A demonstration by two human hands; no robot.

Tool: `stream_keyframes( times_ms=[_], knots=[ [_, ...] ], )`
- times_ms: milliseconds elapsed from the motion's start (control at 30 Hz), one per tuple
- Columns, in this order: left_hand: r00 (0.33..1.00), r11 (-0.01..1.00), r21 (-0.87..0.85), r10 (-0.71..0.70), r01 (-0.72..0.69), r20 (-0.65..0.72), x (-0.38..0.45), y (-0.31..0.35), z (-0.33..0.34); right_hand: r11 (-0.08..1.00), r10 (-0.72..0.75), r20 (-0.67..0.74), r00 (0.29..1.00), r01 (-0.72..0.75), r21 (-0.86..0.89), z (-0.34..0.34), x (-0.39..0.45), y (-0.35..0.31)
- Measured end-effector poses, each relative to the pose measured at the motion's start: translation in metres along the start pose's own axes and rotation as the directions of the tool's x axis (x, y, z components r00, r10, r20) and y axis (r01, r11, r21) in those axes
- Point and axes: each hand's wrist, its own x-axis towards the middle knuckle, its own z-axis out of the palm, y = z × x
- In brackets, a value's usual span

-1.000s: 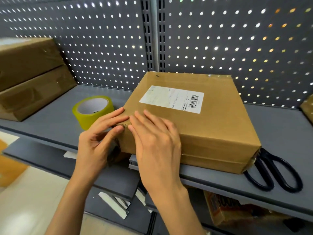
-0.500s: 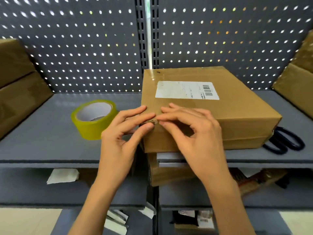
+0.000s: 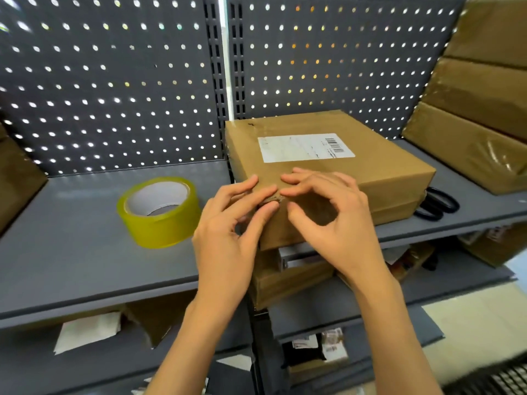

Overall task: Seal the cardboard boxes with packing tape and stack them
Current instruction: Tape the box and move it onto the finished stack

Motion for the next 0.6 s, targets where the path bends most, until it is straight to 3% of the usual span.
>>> stream_keyframes(
  times_ms=[233, 333, 433, 533, 600],
  knots=[
    [0.985, 0.999, -0.022, -0.034, 0.039, 0.168, 0.010, 0.008, -0.021, 0.983, 0.165, 0.044, 0.985, -0.168, 0.080, -0.007, 0.008, -0.013],
    [0.988, 1.000, -0.002, -0.027, 0.028, 0.150, 0.014, 0.011, -0.039, 0.975, 0.191, 0.038, 0.981, -0.194, 0.109, -0.009, 0.010, -0.021],
    [0.998, 0.964, 0.264, 0.013, -0.030, 0.068, 0.019, 0.002, -0.058, 0.978, 0.188, 0.027, 0.982, -0.190, 0.091, -0.006, 0.014, -0.033],
    [0.996, 0.778, 0.623, 0.041, -0.078, 0.074, 0.024, -0.016, -0.074, 0.989, 0.145, 0.045, 0.988, -0.146, 0.035, 0.002, 0.019, -0.048],
    [0.992, 0.677, 0.729, 0.004, -0.095, 0.126, 0.027, -0.028, -0.080, 0.993, 0.116, 0.061, 0.991, -0.118, 0.021, 0.010, 0.022, -0.055]
  ],
)
